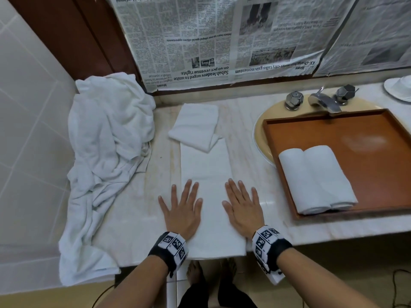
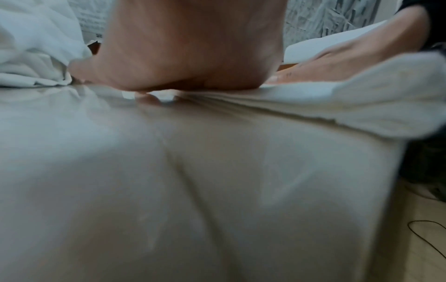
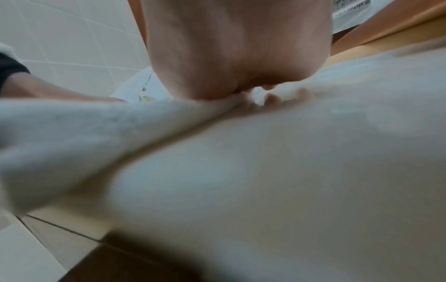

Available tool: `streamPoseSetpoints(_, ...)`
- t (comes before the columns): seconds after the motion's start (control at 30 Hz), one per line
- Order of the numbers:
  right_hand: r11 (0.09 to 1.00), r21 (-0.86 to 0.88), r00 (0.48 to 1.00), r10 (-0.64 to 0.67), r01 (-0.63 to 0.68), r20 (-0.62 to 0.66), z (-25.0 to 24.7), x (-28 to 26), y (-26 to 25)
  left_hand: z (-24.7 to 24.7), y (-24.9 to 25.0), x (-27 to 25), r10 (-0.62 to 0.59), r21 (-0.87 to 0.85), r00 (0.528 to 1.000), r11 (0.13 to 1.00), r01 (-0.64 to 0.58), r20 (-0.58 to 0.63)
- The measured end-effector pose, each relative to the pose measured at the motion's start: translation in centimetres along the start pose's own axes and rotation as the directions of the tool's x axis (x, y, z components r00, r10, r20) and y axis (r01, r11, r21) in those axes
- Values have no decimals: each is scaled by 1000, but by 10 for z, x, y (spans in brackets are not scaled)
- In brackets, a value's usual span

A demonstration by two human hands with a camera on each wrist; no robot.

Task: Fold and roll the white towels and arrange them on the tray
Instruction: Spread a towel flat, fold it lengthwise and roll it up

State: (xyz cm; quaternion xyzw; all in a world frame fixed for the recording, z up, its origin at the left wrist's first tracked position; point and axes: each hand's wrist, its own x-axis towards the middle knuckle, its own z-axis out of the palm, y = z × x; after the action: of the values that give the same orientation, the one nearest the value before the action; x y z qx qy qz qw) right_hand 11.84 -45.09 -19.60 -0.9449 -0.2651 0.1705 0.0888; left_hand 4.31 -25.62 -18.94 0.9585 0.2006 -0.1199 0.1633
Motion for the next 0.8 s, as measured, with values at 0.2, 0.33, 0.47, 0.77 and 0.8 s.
streamPoseSetpoints(0.2,999,-42,998,25,-22,50,-22,47,3,-10,8,39,-56,15,998,998,56,4)
streamPoseSetpoints(0.33,999,-24,997,30,-29,70,-35,75,7,-18,11,65,-54,1,998,999,54,25)
streamPoseSetpoints(0.47,1000,2,1000,-10,10,-3,-37,67,4,-23,13,56,-26,-64,1000,998,26,8)
streamPoseSetpoints(0.77,998,-21,996,-53,51,-76,21,-22,-15,17,-2,-35,61,-23,998,998,-62,-19)
streamPoseSetpoints(0.8,999,-27,996,-40,38,-74,20,-25,-12,14,-6,-33,48,-7,998,999,-48,-30)
